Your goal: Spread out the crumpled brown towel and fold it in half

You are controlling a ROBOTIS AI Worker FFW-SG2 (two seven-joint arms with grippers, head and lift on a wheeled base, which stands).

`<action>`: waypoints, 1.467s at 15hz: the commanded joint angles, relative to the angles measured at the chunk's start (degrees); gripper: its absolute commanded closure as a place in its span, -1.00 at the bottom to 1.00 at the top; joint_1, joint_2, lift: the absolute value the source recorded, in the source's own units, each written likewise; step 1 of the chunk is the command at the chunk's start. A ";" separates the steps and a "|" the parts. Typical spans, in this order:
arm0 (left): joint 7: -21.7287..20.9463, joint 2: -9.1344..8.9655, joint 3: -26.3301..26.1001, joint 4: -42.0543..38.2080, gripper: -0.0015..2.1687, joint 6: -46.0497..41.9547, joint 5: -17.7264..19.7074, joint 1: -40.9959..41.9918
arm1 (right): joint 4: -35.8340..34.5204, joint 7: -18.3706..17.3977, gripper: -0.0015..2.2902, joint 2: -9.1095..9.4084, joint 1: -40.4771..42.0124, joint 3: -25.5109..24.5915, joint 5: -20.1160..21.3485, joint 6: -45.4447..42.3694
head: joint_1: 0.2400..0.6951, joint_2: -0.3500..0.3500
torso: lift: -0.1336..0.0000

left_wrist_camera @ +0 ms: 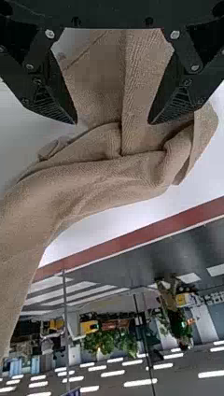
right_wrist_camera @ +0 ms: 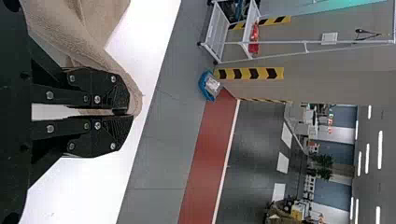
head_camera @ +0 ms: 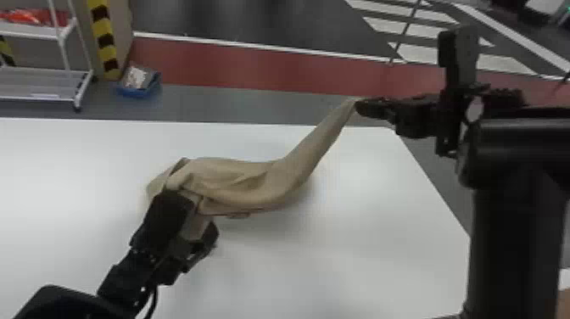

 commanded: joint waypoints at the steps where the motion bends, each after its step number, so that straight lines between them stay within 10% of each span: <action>1: -1.56 -0.15 0.71 1.12 0.01 6.82 -1.08 -1.19 | -0.68 0.00 -0.07 -0.11 0.16 -1.32 -0.97 0.48 | 1.00 -0.74 | -0.86; 4: 1.34 -0.15 2.47 1.04 0.98 7.35 -1.17 -1.19 | -0.77 0.00 -0.07 -0.20 0.08 -3.43 -1.40 0.66 | 1.00 -0.72 | -0.86; 7: -0.77 0.00 8.89 -6.61 0.98 8.76 0.15 0.75 | -0.77 0.00 -0.07 -1.78 0.43 -7.56 -4.13 0.48 | 1.00 -0.64 | -0.86; 13: -32.06 1.93 28.31 -16.10 0.97 17.19 6.83 -4.61 | -0.68 -0.18 -0.08 -6.35 0.87 -13.89 -6.68 1.01 | 0.88 -0.68 | -0.86; 14: -29.33 2.20 27.78 -14.43 0.80 18.07 6.48 -6.46 | -0.77 0.17 -0.08 -6.53 1.83 -13.71 -5.89 0.66 | 0.84 -0.68 | -0.86; 16: -16.76 1.85 24.88 -8.46 -0.65 18.07 6.48 -9.89 | -0.68 0.26 -0.08 -6.53 3.06 -13.10 -4.66 -0.04 | 0.76 -0.58 | -0.86; 17: -13.86 2.11 23.65 -7.75 -1.00 20.01 5.51 -9.97 | -0.77 0.43 -0.08 -6.53 3.77 -13.01 -4.39 -0.22 | 0.76 -0.54 | -0.86; 22: -16.68 3.08 22.86 -13.99 -0.92 24.40 6.22 -1.98 | -0.94 1.49 -0.08 -6.70 6.40 -12.57 -3.07 -1.98 | 1.00 -0.53 | -0.86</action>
